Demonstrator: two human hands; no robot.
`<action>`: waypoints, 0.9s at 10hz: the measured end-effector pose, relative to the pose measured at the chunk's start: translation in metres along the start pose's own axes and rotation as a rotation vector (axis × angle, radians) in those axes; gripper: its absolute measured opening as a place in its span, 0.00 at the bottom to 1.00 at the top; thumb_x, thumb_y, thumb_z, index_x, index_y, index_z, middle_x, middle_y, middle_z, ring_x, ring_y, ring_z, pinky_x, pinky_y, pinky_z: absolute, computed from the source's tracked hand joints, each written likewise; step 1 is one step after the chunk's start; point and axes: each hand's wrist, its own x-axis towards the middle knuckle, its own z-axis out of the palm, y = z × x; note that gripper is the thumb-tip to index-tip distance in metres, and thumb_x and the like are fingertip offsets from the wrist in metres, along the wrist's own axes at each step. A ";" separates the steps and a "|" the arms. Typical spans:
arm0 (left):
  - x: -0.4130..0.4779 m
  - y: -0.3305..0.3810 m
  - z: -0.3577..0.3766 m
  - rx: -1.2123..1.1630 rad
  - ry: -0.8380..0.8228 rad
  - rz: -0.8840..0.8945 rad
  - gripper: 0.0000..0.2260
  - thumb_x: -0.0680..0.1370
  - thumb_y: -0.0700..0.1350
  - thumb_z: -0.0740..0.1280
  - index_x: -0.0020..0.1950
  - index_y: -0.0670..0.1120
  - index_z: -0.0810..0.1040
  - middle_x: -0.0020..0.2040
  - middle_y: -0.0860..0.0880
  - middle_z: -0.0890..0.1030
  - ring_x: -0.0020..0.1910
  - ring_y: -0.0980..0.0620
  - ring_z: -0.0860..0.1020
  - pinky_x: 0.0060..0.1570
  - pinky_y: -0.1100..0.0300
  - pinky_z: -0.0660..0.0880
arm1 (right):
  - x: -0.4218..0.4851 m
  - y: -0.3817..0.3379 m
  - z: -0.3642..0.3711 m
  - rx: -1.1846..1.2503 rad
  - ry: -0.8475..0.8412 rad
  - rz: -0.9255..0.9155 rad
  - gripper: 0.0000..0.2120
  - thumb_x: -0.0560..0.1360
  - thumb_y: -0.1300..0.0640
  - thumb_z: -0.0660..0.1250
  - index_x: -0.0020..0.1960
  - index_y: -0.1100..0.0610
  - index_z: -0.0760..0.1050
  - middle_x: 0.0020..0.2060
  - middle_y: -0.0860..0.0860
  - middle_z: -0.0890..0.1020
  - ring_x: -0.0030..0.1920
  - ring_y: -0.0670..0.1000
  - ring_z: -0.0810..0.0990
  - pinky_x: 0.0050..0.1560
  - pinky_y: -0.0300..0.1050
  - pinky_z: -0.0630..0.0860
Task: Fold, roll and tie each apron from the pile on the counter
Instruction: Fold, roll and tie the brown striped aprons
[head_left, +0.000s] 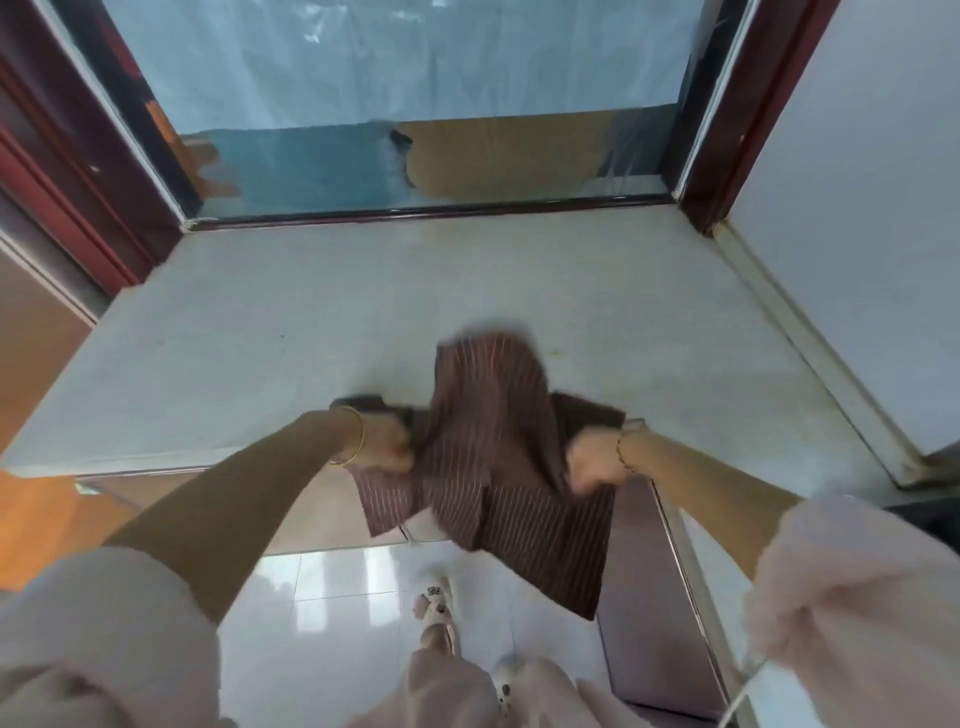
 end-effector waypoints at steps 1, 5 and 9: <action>0.014 -0.022 0.017 0.220 -0.401 -0.155 0.24 0.72 0.68 0.61 0.50 0.49 0.79 0.56 0.46 0.81 0.50 0.48 0.81 0.54 0.53 0.75 | 0.016 0.006 0.011 -0.057 -0.361 0.152 0.08 0.77 0.57 0.63 0.47 0.59 0.78 0.41 0.55 0.80 0.42 0.55 0.79 0.44 0.42 0.77; -0.014 0.040 -0.107 -0.169 0.447 -0.107 0.18 0.83 0.50 0.52 0.57 0.38 0.74 0.56 0.39 0.77 0.55 0.39 0.75 0.53 0.52 0.70 | -0.014 -0.037 -0.121 0.746 0.501 0.306 0.18 0.82 0.49 0.52 0.59 0.62 0.71 0.35 0.60 0.83 0.33 0.56 0.82 0.36 0.48 0.81; 0.041 0.055 -0.251 -1.299 0.781 -0.072 0.16 0.82 0.47 0.53 0.65 0.42 0.70 0.61 0.47 0.74 0.57 0.43 0.78 0.60 0.51 0.74 | 0.050 -0.136 -0.284 1.539 0.339 -0.185 0.23 0.81 0.43 0.52 0.74 0.46 0.56 0.72 0.48 0.67 0.70 0.63 0.63 0.64 0.71 0.63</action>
